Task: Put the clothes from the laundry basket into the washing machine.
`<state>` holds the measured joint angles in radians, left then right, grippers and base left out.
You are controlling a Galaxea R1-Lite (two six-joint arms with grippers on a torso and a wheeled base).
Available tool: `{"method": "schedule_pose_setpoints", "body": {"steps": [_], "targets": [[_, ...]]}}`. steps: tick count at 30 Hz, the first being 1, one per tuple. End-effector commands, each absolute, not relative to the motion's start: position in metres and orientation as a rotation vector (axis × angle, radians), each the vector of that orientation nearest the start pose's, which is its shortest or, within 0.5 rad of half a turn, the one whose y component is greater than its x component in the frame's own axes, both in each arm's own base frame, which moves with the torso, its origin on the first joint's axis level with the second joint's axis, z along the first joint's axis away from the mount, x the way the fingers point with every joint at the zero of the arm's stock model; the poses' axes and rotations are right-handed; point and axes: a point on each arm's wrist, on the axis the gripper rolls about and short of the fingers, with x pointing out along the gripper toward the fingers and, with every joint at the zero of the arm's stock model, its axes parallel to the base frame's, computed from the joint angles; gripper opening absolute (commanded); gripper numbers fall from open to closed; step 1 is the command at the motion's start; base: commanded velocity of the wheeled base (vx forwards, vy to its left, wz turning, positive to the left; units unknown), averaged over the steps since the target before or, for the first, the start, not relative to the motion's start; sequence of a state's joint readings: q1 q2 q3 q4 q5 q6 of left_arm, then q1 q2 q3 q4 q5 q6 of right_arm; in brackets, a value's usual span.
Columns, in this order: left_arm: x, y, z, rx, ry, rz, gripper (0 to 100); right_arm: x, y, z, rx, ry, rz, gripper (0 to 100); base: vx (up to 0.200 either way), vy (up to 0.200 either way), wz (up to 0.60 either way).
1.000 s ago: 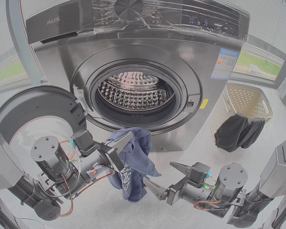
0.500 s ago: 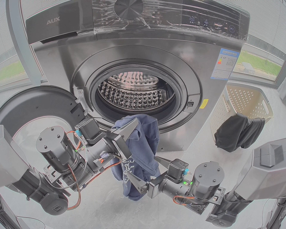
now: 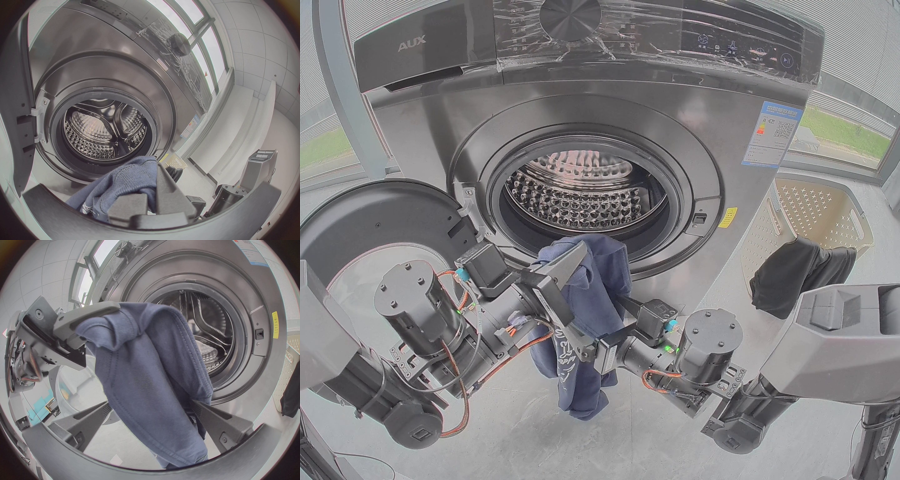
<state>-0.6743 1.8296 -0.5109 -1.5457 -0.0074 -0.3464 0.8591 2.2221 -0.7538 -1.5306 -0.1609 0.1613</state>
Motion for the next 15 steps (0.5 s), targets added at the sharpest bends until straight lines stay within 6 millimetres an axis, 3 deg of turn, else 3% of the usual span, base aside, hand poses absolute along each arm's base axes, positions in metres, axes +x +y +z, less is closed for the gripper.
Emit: {"method": "schedule_pose_setpoints", "body": {"steps": [1, 7, 8, 15], "targets": [[0.229, -0.183, 0.165, -0.412, -0.106, -0.710, 0, 0.257, 0.286, 0.071, 0.184, 0.002, 0.690, 100, 0.000, 0.000, 0.00], [0.231, -0.183, 0.163, -0.417, -0.103, -0.692, 0, 0.258, 0.287, 0.073, 0.194, -0.009, 0.690, 100, 0.000, 0.000, 0.00], [0.231, -0.183, 0.163, -0.417, -0.103, -0.690, 0, 0.257, 0.287, 0.075, 0.198, -0.013, 0.690, 0, 0.000, 0.000, 0.00], [0.236, -0.179, 0.160, -0.414, -0.094, -0.667, 0, 0.243, 0.277, 0.097, 0.219, -0.039, 0.701, 0, 0.000, 0.000, 0.00]]}}
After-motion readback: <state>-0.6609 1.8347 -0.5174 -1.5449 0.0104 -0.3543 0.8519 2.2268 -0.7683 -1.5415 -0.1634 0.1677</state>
